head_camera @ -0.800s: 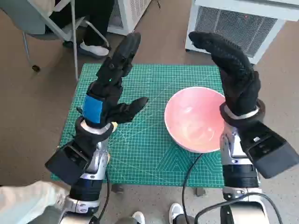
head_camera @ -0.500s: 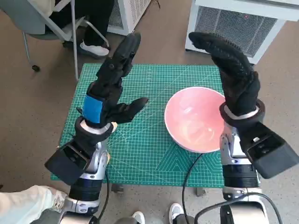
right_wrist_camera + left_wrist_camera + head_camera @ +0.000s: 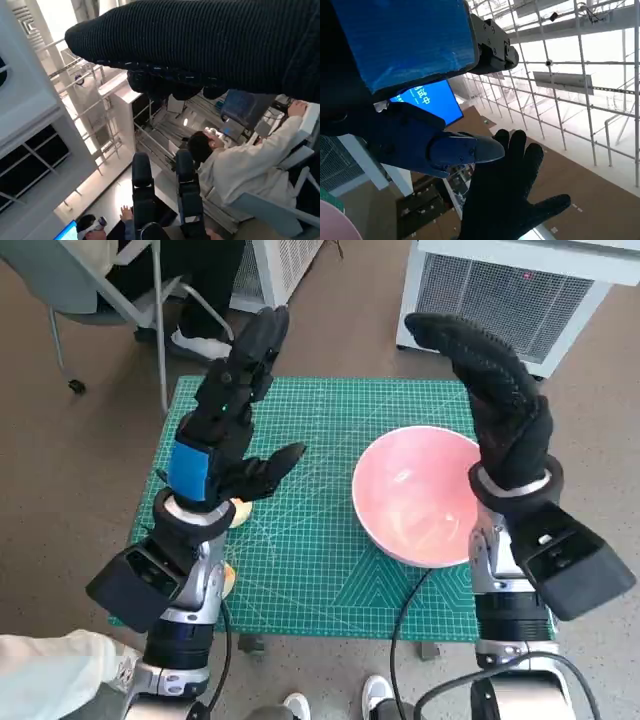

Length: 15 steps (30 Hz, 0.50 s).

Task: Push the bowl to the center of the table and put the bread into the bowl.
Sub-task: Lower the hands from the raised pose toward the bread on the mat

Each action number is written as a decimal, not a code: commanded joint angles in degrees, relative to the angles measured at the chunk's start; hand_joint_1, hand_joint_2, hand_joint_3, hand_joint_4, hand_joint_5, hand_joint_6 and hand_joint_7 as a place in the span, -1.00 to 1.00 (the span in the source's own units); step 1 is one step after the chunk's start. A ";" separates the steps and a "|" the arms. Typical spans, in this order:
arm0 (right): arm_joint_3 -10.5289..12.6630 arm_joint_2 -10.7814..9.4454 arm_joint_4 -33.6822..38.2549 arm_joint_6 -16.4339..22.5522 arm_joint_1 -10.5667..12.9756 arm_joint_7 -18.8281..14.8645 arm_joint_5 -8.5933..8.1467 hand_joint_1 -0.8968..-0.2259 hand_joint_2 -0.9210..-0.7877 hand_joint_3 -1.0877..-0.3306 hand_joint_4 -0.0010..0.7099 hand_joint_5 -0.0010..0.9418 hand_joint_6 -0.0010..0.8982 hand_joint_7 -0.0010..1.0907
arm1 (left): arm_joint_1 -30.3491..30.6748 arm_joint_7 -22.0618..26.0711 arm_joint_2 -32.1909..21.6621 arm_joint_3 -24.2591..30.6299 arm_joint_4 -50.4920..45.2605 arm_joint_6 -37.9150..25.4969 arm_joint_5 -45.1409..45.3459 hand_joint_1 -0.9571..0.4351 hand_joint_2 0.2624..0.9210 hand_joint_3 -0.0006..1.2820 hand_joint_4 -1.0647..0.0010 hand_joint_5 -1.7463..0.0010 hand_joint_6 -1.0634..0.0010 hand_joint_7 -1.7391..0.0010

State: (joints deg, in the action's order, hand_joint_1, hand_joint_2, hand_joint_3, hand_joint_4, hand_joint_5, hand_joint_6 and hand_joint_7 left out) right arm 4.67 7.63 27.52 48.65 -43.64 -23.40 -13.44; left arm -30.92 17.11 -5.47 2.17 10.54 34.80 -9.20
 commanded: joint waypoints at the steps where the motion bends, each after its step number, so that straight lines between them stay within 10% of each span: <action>1: 0.72 0.58 -0.70 -0.53 2.48 -0.35 -1.00 0.01 -1.00 -0.30 -0.33 -0.99 -1.00 0.04 | -0.63 0.13 -0.13 0.05 -0.02 -0.25 -0.41 -0.39 1.00 -0.52 0.54 0.99 0.33 0.97; 15: 9.64 4.25 5.94 0.64 6.92 1.77 -5.28 0.06 -1.00 -0.32 -0.37 -0.99 -1.00 0.05 | 0.31 -0.01 -0.84 1.05 0.05 0.09 -0.63 -0.37 1.00 -0.56 0.48 0.98 0.31 0.97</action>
State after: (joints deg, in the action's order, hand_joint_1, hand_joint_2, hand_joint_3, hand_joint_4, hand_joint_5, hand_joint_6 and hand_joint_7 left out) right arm 11.99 11.14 30.26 49.18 -39.06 -22.98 -18.01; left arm -30.91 17.11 -5.86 2.69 10.53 34.75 -9.44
